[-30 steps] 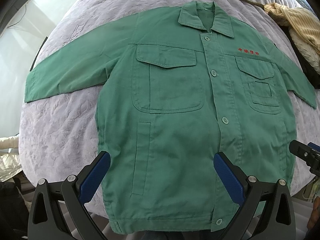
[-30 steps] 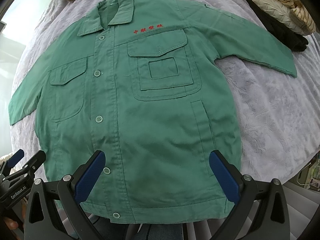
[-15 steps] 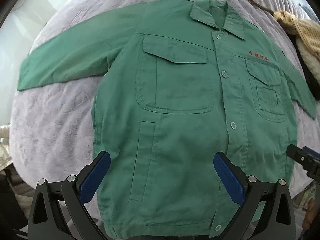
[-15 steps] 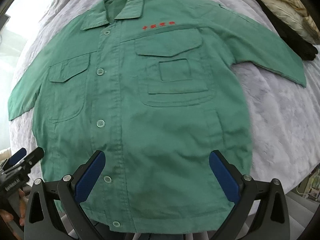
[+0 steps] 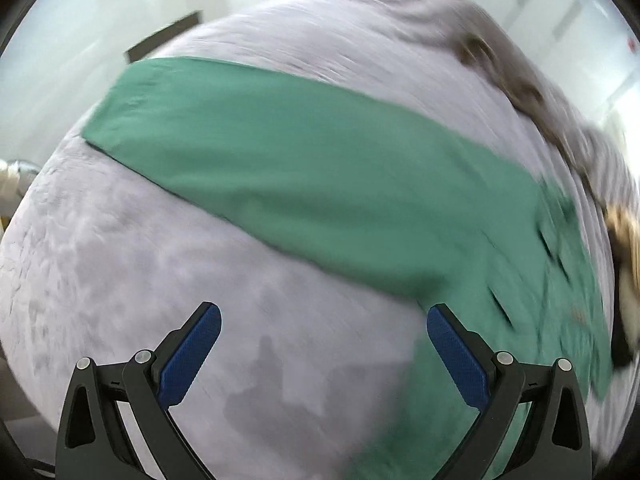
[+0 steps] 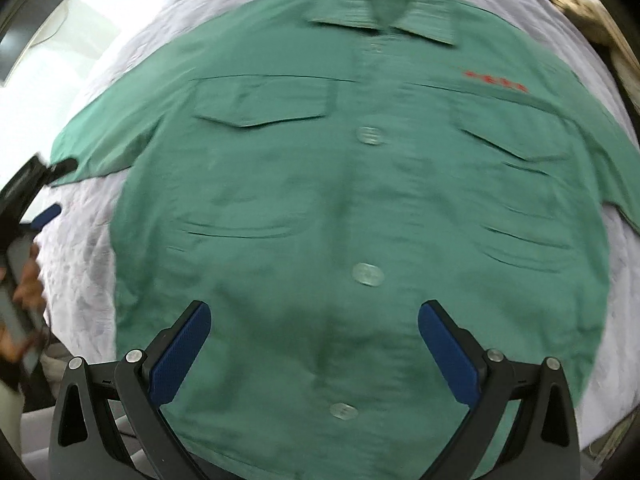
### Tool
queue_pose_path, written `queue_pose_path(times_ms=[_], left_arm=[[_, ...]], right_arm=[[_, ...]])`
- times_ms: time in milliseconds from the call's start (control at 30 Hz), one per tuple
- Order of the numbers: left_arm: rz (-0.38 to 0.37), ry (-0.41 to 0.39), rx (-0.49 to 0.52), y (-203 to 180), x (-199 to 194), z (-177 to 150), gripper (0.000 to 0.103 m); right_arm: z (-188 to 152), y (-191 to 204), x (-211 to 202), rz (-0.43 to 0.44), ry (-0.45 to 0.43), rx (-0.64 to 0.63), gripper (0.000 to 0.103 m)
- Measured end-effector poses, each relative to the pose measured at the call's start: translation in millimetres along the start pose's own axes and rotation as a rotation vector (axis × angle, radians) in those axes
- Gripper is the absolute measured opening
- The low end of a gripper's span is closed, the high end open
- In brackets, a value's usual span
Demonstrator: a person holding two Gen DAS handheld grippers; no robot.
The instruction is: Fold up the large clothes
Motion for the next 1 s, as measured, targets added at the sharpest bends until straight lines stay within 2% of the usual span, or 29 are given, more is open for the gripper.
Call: queue_pose_path(times_ms=[200, 367, 433, 533, 633, 667, 700, 733, 767, 800, 867, 967, 1000], left_arm=[[-0.050, -0.024, -0.174, 59, 51, 44, 0.103], [-0.109, -0.050, -0.233, 73, 82, 70, 0.103], [-0.145, -0.081, -0.242, 71, 81, 81, 0.103], [-0.262, -0.150, -0.245, 61, 69, 102, 0.103], [-0.334, -0.199, -0.217, 54, 58, 118, 0.103], [-0.329, -0.205, -0.207, 55, 58, 122, 0.098], [-0.317, -0.206, -0.204, 57, 60, 122, 0.081], [-0.296, -0.195, -0.201, 60, 64, 123, 0.061], [-0.272, -0.172, -0.201, 63, 71, 122, 0.030], [-0.252, -0.140, -0.206, 67, 80, 119, 0.008], [-0.258, -0.128, -0.223, 64, 86, 117, 0.007], [-0.301, -0.204, -0.183, 55, 61, 122, 0.007], [-0.337, -0.231, -0.162, 46, 47, 124, 0.007]], right_arm=[[5, 38, 18, 0.021, 0.008, -0.067, 0.103], [4, 49, 34, 0.028, 0.023, -0.063, 0.103], [6, 52, 37, 0.025, 0.023, -0.062, 0.103], [7, 56, 39, 0.020, 0.017, -0.070, 0.103], [7, 60, 42, 0.017, 0.017, -0.078, 0.103], [6, 60, 41, 0.021, 0.018, -0.076, 0.103], [3, 59, 39, 0.026, 0.020, -0.073, 0.103], [2, 58, 39, 0.027, 0.021, -0.069, 0.103], [3, 57, 40, 0.026, 0.022, -0.065, 0.103], [2, 55, 39, 0.027, 0.023, -0.061, 0.103], [1, 50, 36, 0.031, 0.016, -0.048, 0.103], [0, 39, 30, 0.034, -0.002, -0.022, 0.103], [0, 35, 26, 0.038, -0.010, -0.013, 0.103]])
Point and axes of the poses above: each gripper's, at about its wrist camera, not at the fingertips, and x roughly the way its jaws point, y to its left, z to its top, the point moved 10 cm from there along x, roughly the way its jaws point, and after that the axes turned 7 degrees about z, right-handed, at the moved point
